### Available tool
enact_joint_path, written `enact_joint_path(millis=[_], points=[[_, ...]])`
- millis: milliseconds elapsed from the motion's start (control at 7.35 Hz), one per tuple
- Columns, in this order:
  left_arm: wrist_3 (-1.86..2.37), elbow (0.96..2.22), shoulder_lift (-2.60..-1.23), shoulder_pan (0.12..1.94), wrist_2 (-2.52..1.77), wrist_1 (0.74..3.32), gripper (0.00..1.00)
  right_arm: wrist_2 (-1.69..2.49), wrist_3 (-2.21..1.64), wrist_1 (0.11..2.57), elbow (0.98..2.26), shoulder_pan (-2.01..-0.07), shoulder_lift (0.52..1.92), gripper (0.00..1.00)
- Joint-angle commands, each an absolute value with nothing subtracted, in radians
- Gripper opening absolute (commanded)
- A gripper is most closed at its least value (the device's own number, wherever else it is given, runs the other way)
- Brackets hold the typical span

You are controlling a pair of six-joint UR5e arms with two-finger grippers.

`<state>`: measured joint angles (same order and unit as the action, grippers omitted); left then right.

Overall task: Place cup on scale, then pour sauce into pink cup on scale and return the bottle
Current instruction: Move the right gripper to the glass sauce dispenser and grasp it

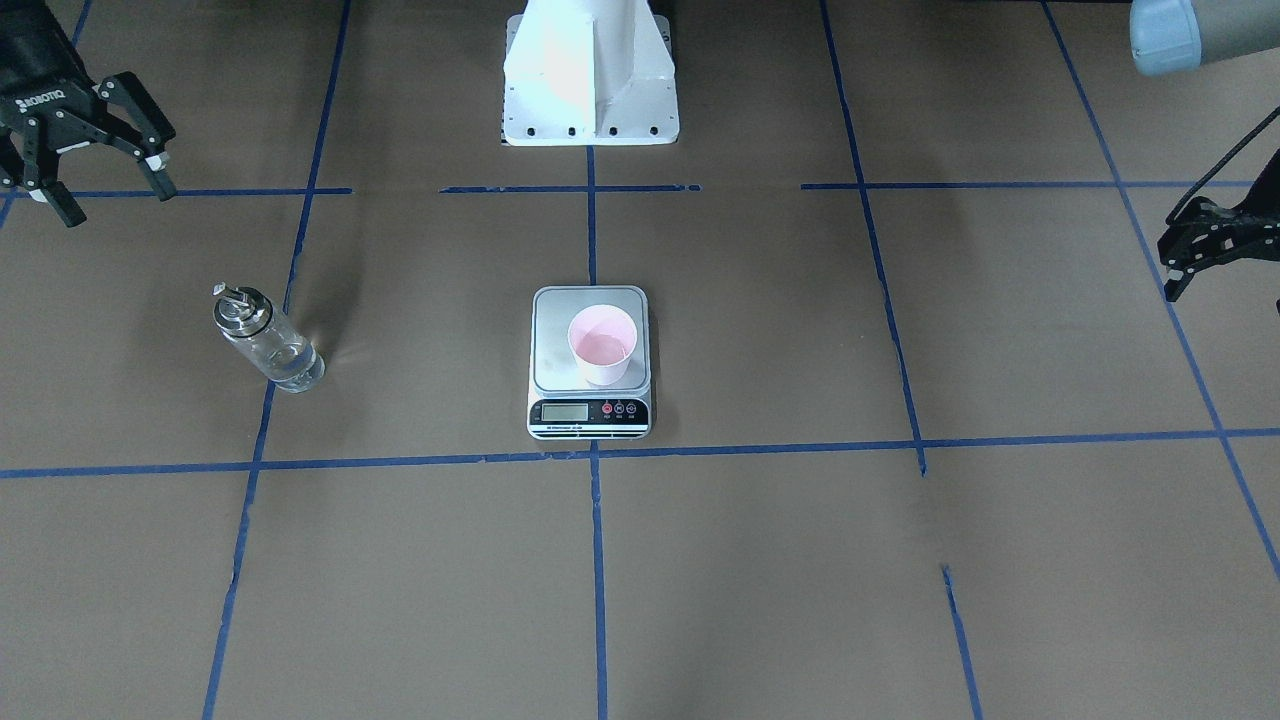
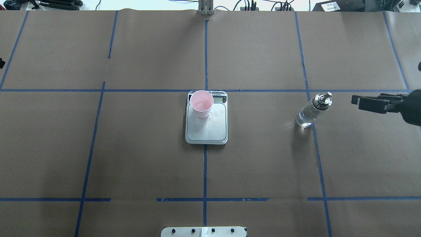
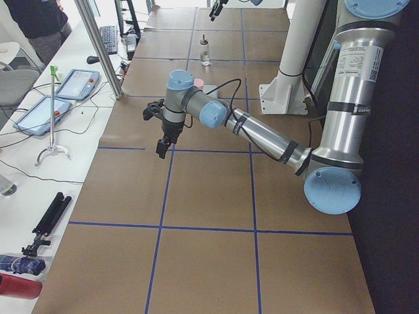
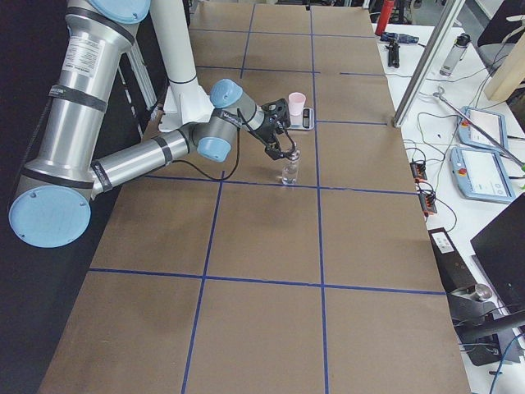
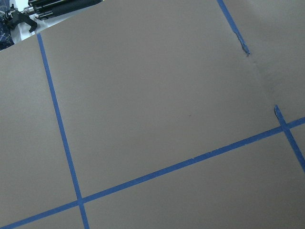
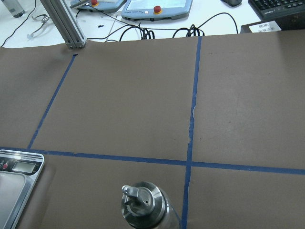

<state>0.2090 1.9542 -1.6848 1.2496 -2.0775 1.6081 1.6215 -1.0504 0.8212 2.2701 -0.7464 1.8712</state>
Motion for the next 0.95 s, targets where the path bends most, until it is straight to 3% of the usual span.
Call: enact_joint_path(millis=[0,408,816], points=[[0.213,1.953,-1.686,1.25,-2.077,1.608,1.0,1.337,-1.124,0.821,2.276,-0.542,1.884,1.0],[0.216,1.954,-1.689,1.25,-2.077,1.608,1.0,0.997,-1.204,0.743,2.142,-0.333,1.878,0.98],[0.216,1.956,-1.69,1.25,-2.075,1.606,1.0,0.852,-1.206,0.658,2.016,-0.267,1.812,0.98]])
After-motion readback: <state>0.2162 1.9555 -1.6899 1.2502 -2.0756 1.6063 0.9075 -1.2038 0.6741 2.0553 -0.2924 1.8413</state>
